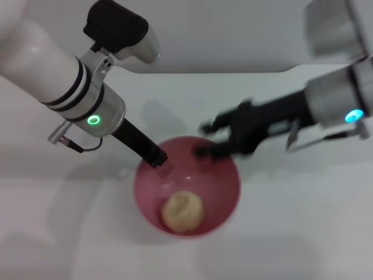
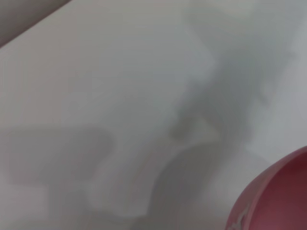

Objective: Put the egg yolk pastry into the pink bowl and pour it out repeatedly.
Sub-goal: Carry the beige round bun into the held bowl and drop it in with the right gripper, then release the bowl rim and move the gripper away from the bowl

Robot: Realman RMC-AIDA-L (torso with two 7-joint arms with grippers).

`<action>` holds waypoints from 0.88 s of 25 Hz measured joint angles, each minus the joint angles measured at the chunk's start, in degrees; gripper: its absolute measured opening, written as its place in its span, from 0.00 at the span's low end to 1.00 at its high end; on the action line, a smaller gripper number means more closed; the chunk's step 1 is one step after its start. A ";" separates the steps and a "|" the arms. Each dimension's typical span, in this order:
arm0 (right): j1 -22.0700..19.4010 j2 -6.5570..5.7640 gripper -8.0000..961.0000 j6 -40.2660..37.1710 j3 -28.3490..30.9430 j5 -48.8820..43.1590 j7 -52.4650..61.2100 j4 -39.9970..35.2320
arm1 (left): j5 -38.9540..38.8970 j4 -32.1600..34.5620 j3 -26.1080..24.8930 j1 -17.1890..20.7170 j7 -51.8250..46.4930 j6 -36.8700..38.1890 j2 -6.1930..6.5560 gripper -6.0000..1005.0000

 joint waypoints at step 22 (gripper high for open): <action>-11.39 -0.14 0.54 3.14 13.87 13.08 -5.61 1.45 | -3.51 -6.12 10.81 -3.37 -3.44 -7.78 -0.43 0.07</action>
